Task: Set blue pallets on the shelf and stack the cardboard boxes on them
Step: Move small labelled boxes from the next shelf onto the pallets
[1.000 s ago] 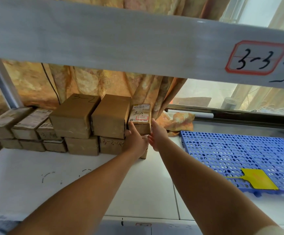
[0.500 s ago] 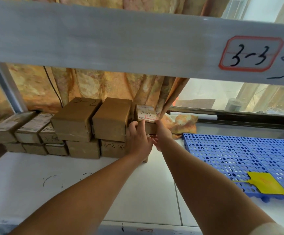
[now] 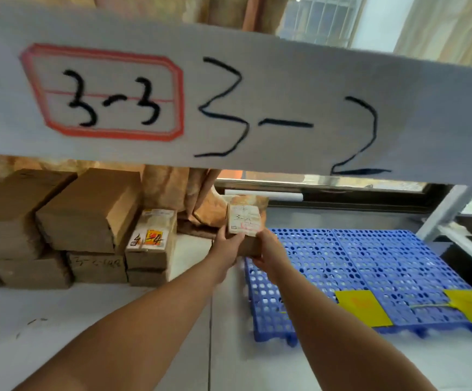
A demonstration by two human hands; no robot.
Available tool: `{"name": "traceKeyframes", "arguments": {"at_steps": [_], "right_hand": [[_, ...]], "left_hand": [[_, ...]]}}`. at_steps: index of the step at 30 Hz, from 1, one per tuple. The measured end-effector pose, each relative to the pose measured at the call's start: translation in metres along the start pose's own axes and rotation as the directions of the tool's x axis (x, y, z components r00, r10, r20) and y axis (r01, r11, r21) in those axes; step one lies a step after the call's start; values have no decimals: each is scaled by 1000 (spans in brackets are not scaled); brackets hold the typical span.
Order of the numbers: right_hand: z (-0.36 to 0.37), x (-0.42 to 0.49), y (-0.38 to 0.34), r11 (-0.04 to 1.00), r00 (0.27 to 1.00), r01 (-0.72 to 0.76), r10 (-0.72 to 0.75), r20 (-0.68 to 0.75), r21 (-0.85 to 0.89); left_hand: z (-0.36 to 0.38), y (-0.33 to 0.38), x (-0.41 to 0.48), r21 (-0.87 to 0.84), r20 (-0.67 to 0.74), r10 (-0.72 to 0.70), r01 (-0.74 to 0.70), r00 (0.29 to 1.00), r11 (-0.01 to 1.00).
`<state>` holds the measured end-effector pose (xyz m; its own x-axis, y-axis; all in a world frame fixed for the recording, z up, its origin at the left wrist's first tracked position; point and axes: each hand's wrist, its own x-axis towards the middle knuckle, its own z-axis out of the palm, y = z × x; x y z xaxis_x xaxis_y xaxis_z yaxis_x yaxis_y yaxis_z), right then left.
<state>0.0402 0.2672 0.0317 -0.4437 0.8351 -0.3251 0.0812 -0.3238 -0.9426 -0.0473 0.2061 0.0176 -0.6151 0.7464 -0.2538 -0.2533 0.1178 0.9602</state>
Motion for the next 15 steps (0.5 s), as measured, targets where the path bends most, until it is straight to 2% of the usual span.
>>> {"name": "traceKeyframes", "arguments": {"at_steps": [3, 7, 15], "right_hand": [[-36, 15, 3, 976, 999, 44, -45, 1, -211], [-61, 33, 10, 881, 1000, -4, 8, 5, -474], [-78, 30, 1, 775, 985, 141, -48, 164, -617]], "left_hand": [[31, -13, 4, 35, 14, -45, 44, 999, 998], [54, -30, 11, 175, 9, -80, 77, 997, 982], [70, -34, 22, 247, -155, -80, 117, 985, 962]]}}
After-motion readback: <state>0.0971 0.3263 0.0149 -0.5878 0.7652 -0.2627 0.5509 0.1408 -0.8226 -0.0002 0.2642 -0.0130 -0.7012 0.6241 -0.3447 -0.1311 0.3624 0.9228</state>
